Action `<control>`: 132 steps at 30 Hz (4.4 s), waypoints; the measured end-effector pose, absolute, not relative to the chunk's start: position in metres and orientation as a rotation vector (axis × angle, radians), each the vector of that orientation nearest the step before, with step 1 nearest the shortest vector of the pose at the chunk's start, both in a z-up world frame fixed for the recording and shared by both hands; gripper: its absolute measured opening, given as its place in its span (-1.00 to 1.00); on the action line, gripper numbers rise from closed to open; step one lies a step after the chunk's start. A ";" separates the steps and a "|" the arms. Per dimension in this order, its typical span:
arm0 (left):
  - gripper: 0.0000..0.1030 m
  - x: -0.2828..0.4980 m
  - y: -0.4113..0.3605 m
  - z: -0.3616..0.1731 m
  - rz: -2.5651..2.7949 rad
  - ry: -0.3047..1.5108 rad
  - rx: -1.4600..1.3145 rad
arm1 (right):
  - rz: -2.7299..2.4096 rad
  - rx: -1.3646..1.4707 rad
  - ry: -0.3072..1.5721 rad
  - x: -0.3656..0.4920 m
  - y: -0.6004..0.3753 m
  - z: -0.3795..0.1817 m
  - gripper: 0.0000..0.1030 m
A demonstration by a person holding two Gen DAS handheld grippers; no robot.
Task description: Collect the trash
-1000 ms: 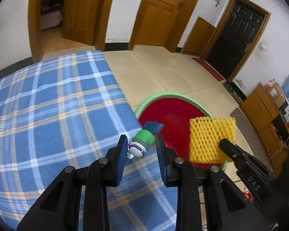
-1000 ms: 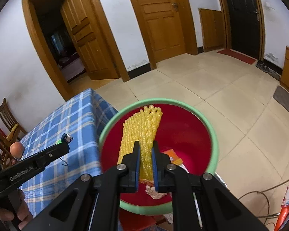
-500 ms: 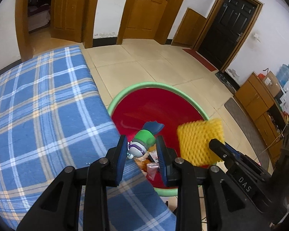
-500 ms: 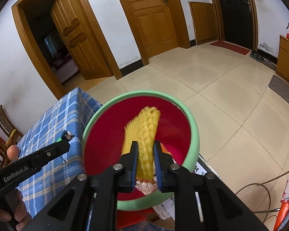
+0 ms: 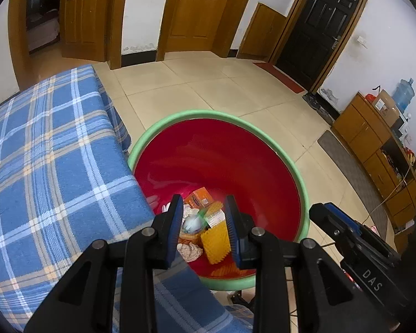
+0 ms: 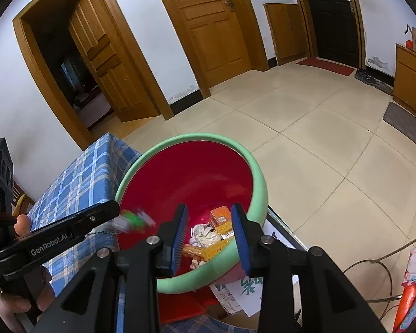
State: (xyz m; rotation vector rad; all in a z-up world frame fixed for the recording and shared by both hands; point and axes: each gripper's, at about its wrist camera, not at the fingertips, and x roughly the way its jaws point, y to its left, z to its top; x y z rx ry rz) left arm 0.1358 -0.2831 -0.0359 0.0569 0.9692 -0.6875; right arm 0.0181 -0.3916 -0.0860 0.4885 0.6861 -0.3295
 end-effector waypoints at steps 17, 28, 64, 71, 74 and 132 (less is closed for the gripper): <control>0.24 0.115 -0.232 -0.023 -0.542 0.918 0.042 | -0.287 0.460 0.656 0.004 -0.368 -0.071 0.11; 0.49 0.100 -0.173 -0.006 -0.410 0.871 0.002 | -0.228 0.416 0.622 -0.002 -0.327 -0.049 0.42; 0.78 0.021 -0.054 0.025 -0.148 0.718 -0.027 | -0.091 0.278 0.592 -0.023 -0.209 -0.027 0.97; 0.78 0.020 -0.051 0.024 -0.137 0.711 -0.032 | -0.091 0.274 0.593 -0.023 -0.206 -0.027 0.97; 0.78 0.020 -0.050 0.024 -0.135 0.710 -0.037 | -0.091 0.275 0.593 -0.023 -0.207 -0.027 0.97; 0.78 0.020 -0.047 0.026 -0.137 0.707 -0.039 | -0.093 0.275 0.593 -0.024 -0.207 -0.027 0.97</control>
